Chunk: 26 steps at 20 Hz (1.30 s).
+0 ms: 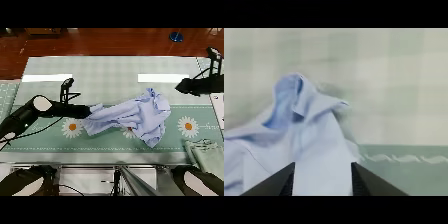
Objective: Fold the shirts.
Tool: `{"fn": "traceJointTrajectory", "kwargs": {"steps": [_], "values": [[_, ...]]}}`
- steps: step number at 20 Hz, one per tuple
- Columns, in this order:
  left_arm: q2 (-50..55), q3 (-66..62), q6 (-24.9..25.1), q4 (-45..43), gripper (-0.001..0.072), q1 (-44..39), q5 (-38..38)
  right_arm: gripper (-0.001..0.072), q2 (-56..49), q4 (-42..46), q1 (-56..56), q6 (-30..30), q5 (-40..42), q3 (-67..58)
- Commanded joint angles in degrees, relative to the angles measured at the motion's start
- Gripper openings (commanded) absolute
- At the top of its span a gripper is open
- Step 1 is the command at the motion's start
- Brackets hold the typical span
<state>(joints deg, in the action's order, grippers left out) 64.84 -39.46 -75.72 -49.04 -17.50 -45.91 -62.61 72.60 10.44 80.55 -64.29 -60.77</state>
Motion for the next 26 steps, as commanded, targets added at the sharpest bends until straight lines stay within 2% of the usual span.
{"fn": "traceJointTrajectory", "kwargs": {"steps": [1,4,5,6,9,10,14,18,21,23,26], "values": [[0.3,0.0,0.3,0.0,0.0032,0.0,-0.9,0.0496,5.3,12.4,7.9,-2.1,-19.3,-1.7],[0.3,0.0,0.3,-0.2,0.0032,0.0,-2.1,0.0496,12.2,0.5,16.0,-4.8,-20.2,12.6],[0.3,-0.1,0.6,-0.3,0.0032,0.0,-2.5,0.0562,14.2,-1.4,17.0,-5.5,-20.1,18.8],[0.3,-0.1,1.7,-0.3,0.0031,0.0,-2.9,0.0585,16.1,-3.1,17.4,-6.8,-20.1,25.2],[0.3,-0.1,2.3,-0.3,0.0032,0.0,-3.2,0.0591,18.1,-7.2,17.3,-8.9,-18.3,37.4],[0.3,-0.1,2.2,-0.2,0.0032,0.0,-3.3,0.0591,17.7,-7.9,17.1,-9.0,-17.4,36.1],[0.3,-0.1,2.7,-0.3,0.0032,0.0,-3.2,0.0591,17.7,-22.5,17.1,-9.3,-13.4,36.6],[0.3,-0.1,2.7,-0.2,0.0032,0.0,-3.2,0.0590,17.5,-22.2,17.1,-6.5,-8.6,39.0],[0.3,-0.1,2.7,-0.3,0.0032,0.0,-3.2,0.0590,13.0,-22.6,17.1,-6.5,-3.8,41.0],[0.3,-0.1,2.7,-0.2,0.0032,0.0,-3.2,0.0589,7.9,-23.8,17.1,-8.8,-0.8,41.7],[0.3,-0.1,2.7,-0.3,0.0032,0.0,-3.2,0.0562,0.3,-30.9,17.1,-13.3,2.5,41.7]]}}
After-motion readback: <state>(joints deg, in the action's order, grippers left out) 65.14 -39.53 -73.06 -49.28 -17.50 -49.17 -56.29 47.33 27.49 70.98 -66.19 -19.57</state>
